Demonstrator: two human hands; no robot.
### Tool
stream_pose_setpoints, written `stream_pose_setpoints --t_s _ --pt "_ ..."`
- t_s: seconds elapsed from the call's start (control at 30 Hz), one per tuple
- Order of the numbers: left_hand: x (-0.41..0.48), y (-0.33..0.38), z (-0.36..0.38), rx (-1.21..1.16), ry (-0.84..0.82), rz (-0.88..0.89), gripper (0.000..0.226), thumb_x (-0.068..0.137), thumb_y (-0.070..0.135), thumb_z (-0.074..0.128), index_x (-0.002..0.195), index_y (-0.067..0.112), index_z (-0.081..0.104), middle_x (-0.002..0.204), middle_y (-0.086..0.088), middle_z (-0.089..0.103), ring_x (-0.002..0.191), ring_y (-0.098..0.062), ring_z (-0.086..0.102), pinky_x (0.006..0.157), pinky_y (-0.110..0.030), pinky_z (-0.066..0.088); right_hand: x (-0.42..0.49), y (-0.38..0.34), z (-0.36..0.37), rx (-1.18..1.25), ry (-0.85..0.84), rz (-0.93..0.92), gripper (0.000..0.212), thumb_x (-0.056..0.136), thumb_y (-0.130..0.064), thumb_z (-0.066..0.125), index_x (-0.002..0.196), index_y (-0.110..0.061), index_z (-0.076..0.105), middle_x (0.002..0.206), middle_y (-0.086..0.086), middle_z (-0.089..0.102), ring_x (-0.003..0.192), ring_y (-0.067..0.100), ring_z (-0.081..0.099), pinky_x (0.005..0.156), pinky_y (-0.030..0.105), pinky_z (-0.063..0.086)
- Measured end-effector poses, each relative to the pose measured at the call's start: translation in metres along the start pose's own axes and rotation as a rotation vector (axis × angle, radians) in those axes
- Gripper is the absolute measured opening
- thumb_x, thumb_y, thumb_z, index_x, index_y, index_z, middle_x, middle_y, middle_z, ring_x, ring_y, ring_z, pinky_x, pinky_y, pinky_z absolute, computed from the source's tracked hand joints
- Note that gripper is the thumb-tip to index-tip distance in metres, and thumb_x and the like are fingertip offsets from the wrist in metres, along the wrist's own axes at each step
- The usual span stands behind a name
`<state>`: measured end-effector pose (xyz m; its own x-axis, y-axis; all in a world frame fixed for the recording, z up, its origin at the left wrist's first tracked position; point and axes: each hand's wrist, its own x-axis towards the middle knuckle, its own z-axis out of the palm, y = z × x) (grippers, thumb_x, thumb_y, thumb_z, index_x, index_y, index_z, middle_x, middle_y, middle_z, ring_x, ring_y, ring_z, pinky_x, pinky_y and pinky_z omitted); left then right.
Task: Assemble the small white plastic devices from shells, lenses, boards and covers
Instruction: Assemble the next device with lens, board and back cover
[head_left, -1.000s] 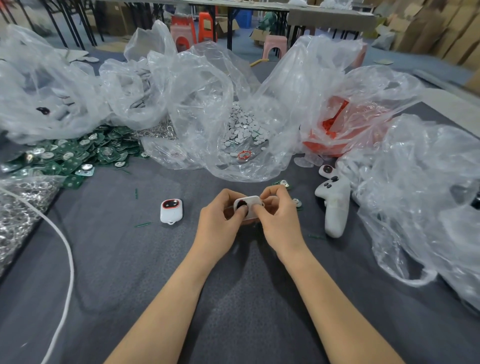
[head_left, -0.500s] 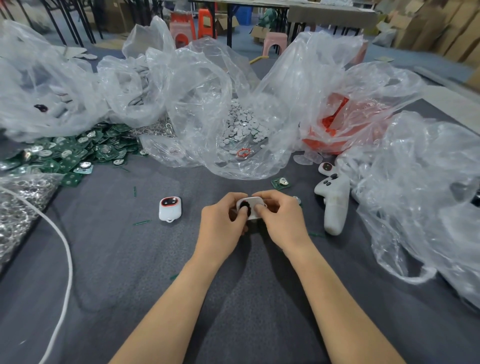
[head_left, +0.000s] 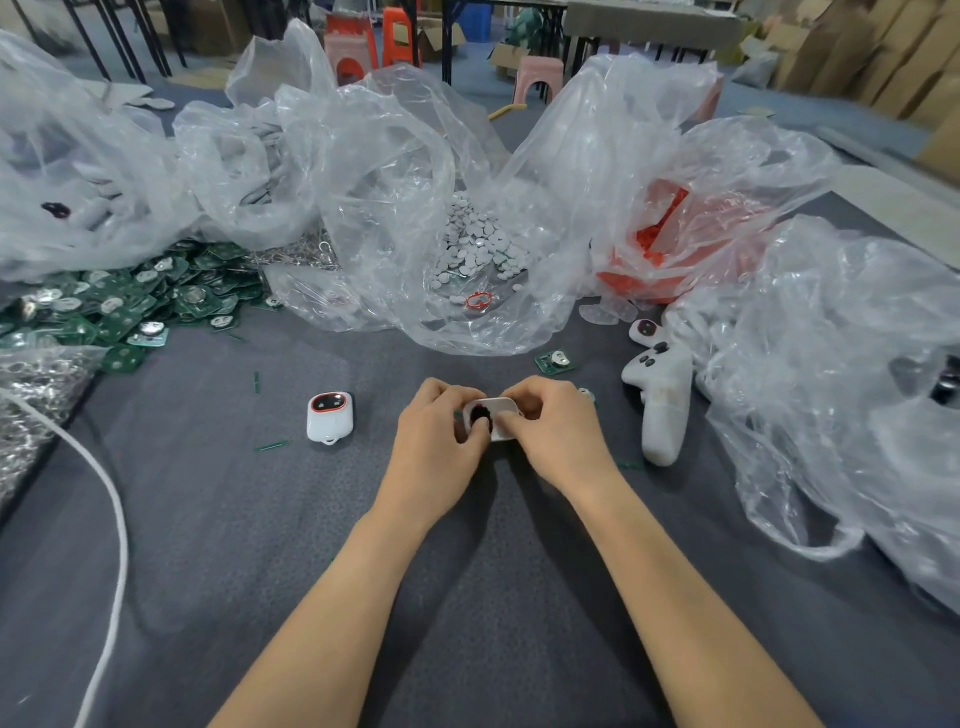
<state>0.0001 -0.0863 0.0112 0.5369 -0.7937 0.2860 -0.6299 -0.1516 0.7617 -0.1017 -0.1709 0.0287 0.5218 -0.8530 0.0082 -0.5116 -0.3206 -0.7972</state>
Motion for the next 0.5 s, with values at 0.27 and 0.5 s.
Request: stream_pose_setpoints --t_s 0.27,0.5 --pt "0.002 -0.007 0.000 0.015 -0.131 0.086 0.045 0.072 0.021 0.082 0.114 0.014 0.068 0.091 0.009 0.044 0.065 0.002 0.046 0.067 0.001 0.032 0.011 -0.009 -0.015 -0.384 -0.089 0.062 0.018 0.083 -0.025 0.069 0.101 -0.023 0.065 0.099 -0.001 0.068 0.093 0.016 0.062 0.078 0.026 0.047" --pt "0.003 -0.007 0.000 -0.013 -0.145 0.092 0.048 0.075 0.024 0.080 0.120 0.014 0.066 0.096 0.007 0.046 0.068 0.004 0.046 0.070 -0.001 0.033 0.028 -0.020 -0.048 -0.365 -0.151 0.069 0.024 0.073 -0.039 0.079 0.083 -0.019 0.068 0.079 -0.009 0.064 0.068 0.001 0.057 0.056 0.015 0.042"
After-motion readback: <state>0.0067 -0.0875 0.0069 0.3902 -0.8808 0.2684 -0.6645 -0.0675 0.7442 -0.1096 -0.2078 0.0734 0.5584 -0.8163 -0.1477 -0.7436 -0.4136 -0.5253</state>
